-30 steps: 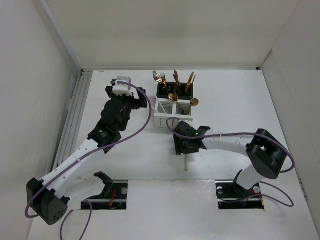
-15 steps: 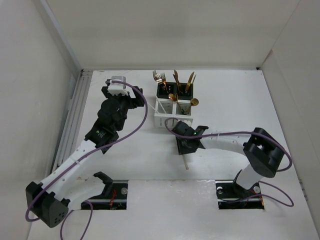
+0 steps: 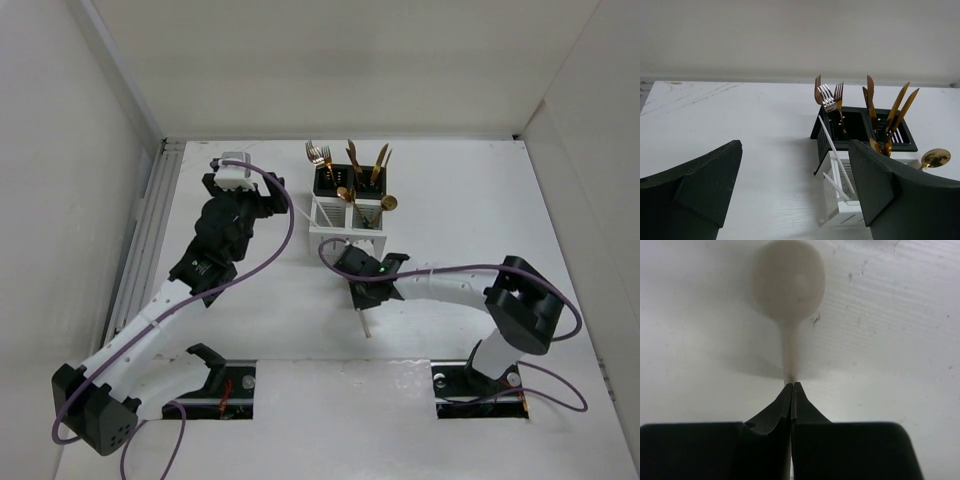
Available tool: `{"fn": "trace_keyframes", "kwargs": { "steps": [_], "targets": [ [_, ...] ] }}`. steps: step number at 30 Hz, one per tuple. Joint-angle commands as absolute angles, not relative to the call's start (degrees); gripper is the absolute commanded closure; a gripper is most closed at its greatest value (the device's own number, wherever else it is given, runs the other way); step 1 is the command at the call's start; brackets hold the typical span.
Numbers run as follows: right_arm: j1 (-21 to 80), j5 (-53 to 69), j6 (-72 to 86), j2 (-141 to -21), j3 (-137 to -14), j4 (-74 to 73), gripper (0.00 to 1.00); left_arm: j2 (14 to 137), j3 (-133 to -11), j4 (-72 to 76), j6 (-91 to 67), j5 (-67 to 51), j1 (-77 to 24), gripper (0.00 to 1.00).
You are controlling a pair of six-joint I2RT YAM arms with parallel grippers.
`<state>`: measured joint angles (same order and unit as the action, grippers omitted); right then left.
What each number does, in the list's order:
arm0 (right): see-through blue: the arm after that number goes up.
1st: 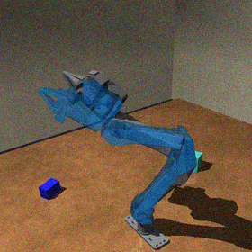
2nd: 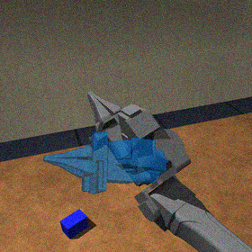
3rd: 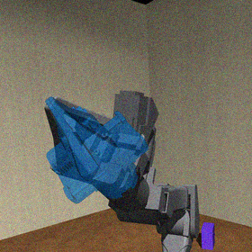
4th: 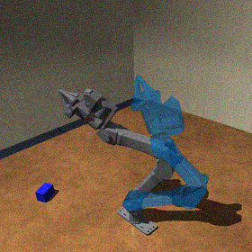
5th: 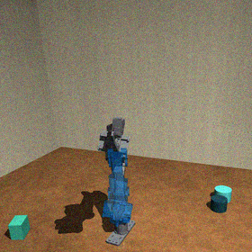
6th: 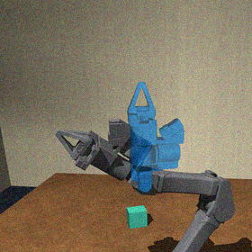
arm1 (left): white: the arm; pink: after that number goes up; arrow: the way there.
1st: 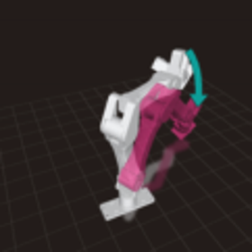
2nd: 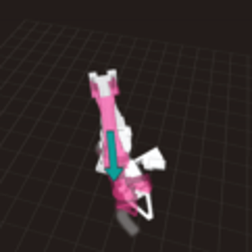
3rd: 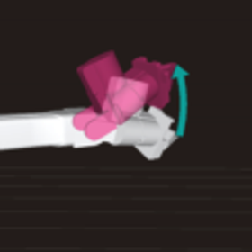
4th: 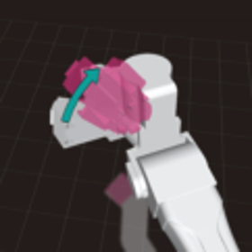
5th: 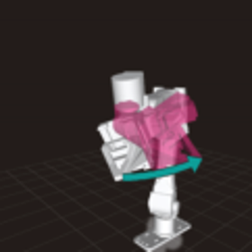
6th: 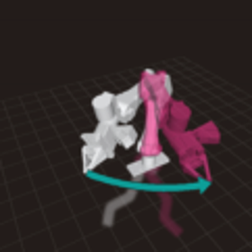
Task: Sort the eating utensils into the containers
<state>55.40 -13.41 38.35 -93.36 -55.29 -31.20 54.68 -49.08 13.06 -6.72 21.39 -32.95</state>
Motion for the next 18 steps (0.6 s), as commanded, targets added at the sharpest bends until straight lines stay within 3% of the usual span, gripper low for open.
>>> {"fn": "trace_keyframes", "kwargs": {
  "steps": [1,5,11,18],
  "targets": [
    [57.48,-16.61,38.14,-88.96,-55.46,-34.63,1.00,54.32,-49.31,14.24,-7.56,20.83,-32.61,0.15],
    [57.48,-17.67,38.14,-87.19,-55.46,-34.63,1.00,54.84,-48.78,14.24,-8.09,20.30,-32.61,0.15],
    [57.48,-18.81,36.30,-93.95,-60.55,-35.68,0.68,54.84,-48.78,14.24,-8.09,19.78,-32.61,0.15],
    [58.01,-14.95,36.83,-94.66,-58.99,-38.24,0.67,54.32,-48.26,12.92,-8.61,19.78,-32.61,0.15]
  ]
}}
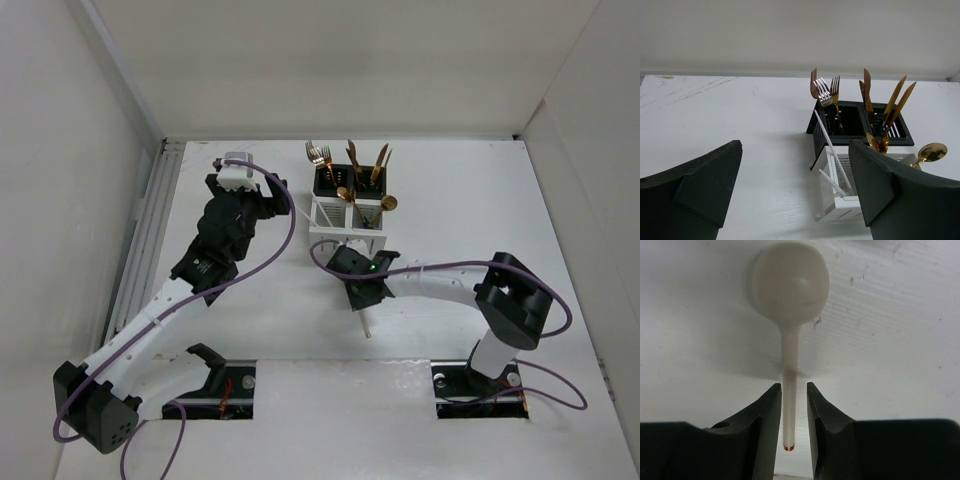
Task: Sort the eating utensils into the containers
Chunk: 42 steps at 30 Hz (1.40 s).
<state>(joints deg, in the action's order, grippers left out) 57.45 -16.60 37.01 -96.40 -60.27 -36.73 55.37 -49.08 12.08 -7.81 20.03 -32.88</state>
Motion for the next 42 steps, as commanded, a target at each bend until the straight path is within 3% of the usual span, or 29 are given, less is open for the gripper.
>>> {"fn": "trace_keyframes", "kwargs": {
  "steps": [1,15,18,21,22,23,26,35,42],
  "targets": [
    [58.53,-14.33,37.61,-94.66,-58.10,-38.23,0.67,54.32,-48.25,12.92,-9.14,19.78,-32.61,0.15],
    [64.07,-8.35,41.84,-97.38,-51.51,-31.21,0.65,53.79,-47.72,12.40,-9.67,19.78,-32.61,0.15],
    [64.07,-7.82,42.36,-96.59,-49.58,-29.36,0.71,53.79,-47.20,12.39,-9.67,19.78,-32.08,0.15],
    [64.07,-6.69,41.57,-99.57,-49.57,-27.69,0.88,53.79,-47.20,12.39,-9.67,19.78,-32.08,0.15],
    [64.07,-6.68,41.57,-100.36,-49.57,-26.99,0.98,53.79,-47.20,12.39,-10.28,19.78,-32.08,0.15],
    [64.07,-6.68,41.57,-100.89,-48.87,-26.20,1.00,53.79,-47.20,12.39,-10.28,19.78,-32.08,0.15],
    [64.07,-6.67,41.57,-100.90,-48.16,-24.79,1.00,53.79,-47.20,11.87,-10.28,19.78,-32.08,0.15],
    [64.07,-16.51,42.19,-85.88,-49.21,-29.78,1.00,53.79,-47.20,11.87,-10.81,19.25,-32.08,0.15],
    [64.07,-17.67,41.58,-86.56,-50.44,-31.11,1.00,53.79,-47.20,11.87,-10.81,19.25,-32.08,0.15]
  ]
}}
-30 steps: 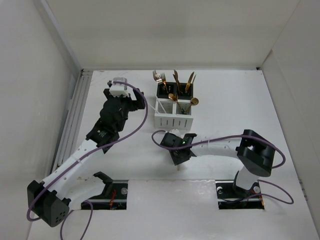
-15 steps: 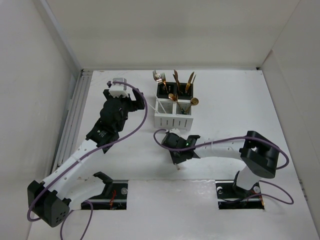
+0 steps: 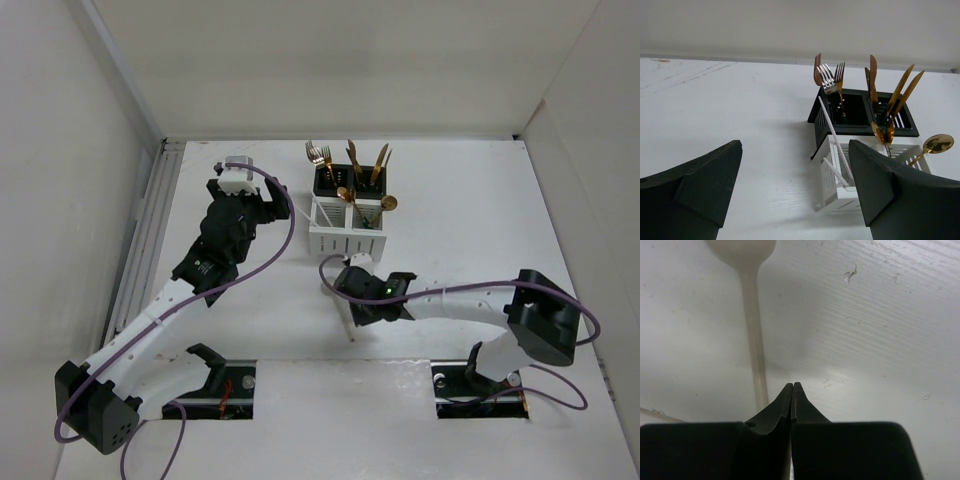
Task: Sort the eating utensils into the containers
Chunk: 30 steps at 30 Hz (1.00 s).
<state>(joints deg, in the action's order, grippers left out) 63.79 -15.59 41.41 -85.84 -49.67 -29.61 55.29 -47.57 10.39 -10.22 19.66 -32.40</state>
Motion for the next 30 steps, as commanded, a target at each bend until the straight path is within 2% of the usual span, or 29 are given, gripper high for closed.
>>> {"fn": "trace_keyframes", "kwargs": {
  "steps": [1,3,4,8,9,10,15,16,27,30],
  "targets": [
    [64.07,-17.67,40.96,-87.53,-51.93,-31.11,1.00,53.79,-47.20,11.87,-10.81,19.25,-32.08,0.15],
    [64.07,-18.54,38.24,-91.04,-54.65,-31.11,1.00,54.31,-47.20,11.87,-10.81,19.25,-32.08,0.15],
    [64.07,-20.20,37.45,-92.27,-58.58,-32.77,0.96,54.32,-47.20,11.87,-10.81,18.73,-32.08,0.15],
    [64.07,-24.60,34.64,-96.94,-67.66,-34.89,0.51,54.32,-47.20,11.34,-10.81,18.72,-32.08,0.15],
    [64.07,-25.22,34.63,-97.81,-68.63,-34.89,0.32,53.79,-47.20,11.34,-10.81,18.72,-32.08,0.15],
    [64.07,-25.92,34.63,-97.82,-69.51,-35.41,0.26,53.79,-47.20,10.82,-10.81,18.72,-32.08,0.15],
    [63.46,-25.40,33.57,-102.03,-71.98,-35.42,0.23,53.26,-46.58,10.81,-10.81,19.34,-32.08,0.15],
    [63.46,-25.40,33.57,-103.35,-71.98,-35.42,0.03,53.26,-46.58,10.81,-10.81,19.86,-32.08,0.15],
    [59.50,-25.93,29.89,-105.82,-72.69,-27.96,0.02,52.73,-46.05,10.81,-10.81,19.86,-31.55,0.15],
    [59.50,-24.79,28.57,-106.96,-73.29,-27.25,0.06,52.73,-46.05,10.81,-10.81,19.86,-31.55,0.15]
  ]
}}
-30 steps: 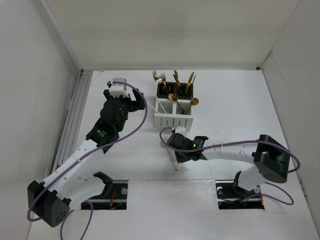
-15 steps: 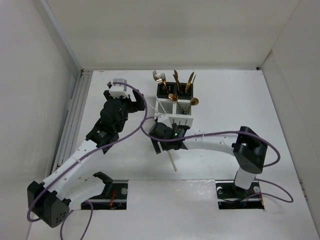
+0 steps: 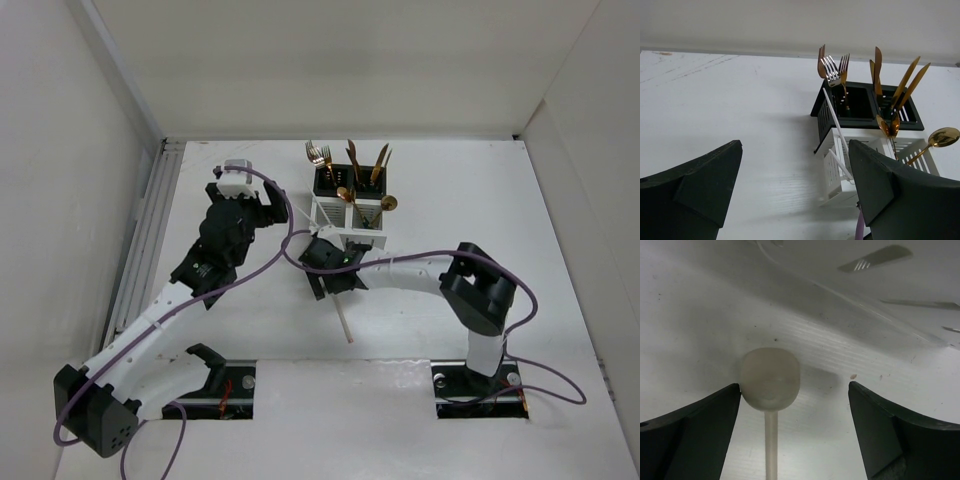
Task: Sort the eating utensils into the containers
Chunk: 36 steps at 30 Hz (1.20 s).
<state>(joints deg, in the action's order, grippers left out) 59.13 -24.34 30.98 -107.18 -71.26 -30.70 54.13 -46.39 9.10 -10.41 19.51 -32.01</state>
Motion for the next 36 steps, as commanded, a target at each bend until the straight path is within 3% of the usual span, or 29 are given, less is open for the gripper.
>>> {"fn": "trace_keyframes", "kwargs": {
  "steps": [1,13,17,30,34,36],
  "targets": [
    [59.50,-23.57,28.56,-107.83,-73.30,-27.25,0.07,52.73,-46.05,10.81,-10.81,19.86,-31.03,0.15],
    [59.50,-19.86,28.56,-108.37,-73.30,-25.31,0.20,52.73,-46.05,10.81,-10.81,19.34,-30.50,0.15],
    [59.50,-19.25,28.56,-109.51,-73.92,-25.84,0.35,52.73,-46.05,10.81,-11.34,19.34,-30.50,0.15],
    [59.50,-19.25,29.62,-107.84,-72.69,-26.89,0.45,52.73,-46.05,10.28,-11.34,18.81,-30.50,0.15],
    [59.50,-20.30,29.62,-107.31,-72.69,-27.51,0.56,52.73,-46.05,10.28,-11.34,18.81,-30.50,0.15],
    [59.50,-20.83,29.62,-106.71,-72.69,-28.03,0.68,52.73,-46.05,10.28,-11.34,18.81,-30.50,0.15]
  ]
}}
